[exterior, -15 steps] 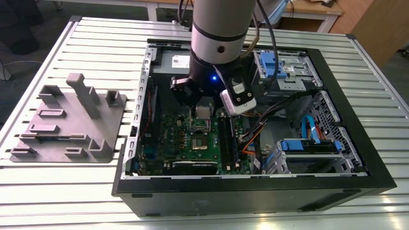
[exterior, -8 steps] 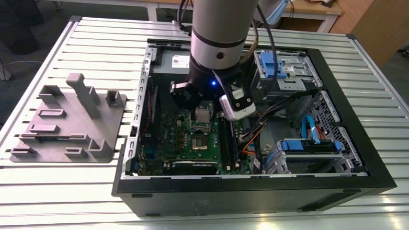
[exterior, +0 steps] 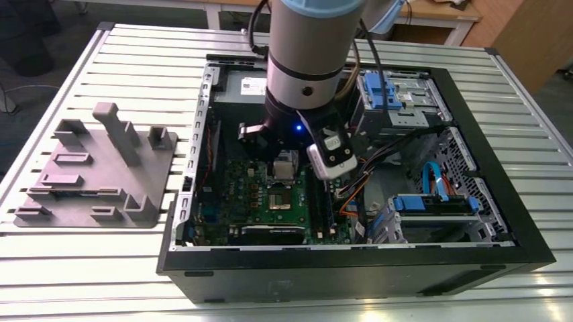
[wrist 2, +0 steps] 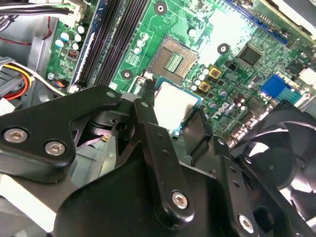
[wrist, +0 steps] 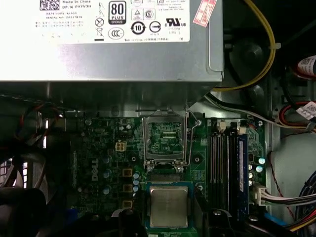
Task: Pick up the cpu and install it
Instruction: 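Pick up the cpu and move it towards the insertion slot, then place the cpu into insertion slot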
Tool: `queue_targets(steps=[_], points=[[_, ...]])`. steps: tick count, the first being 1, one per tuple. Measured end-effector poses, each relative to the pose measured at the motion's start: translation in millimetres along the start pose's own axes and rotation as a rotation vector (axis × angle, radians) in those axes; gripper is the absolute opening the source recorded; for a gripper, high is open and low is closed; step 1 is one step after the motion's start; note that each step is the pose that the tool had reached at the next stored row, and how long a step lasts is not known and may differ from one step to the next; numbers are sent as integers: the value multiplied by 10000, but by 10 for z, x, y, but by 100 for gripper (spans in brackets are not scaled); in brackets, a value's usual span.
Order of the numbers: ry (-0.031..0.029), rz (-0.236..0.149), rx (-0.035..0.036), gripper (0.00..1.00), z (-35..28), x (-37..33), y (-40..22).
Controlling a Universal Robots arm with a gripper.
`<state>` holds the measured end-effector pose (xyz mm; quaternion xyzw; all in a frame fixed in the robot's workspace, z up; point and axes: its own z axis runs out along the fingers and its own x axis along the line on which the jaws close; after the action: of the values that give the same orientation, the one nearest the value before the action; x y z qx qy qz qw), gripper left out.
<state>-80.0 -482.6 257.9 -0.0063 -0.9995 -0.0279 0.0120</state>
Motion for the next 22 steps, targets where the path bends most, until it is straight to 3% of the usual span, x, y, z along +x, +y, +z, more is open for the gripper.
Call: queue_targets(steps=[4, 13, 22], points=[[0, -1, 1, 47, 36, 0, -7], [0, 0, 0, 47, 46, 1, 3], [0, 0, 0, 47, 100, 43, -19]])
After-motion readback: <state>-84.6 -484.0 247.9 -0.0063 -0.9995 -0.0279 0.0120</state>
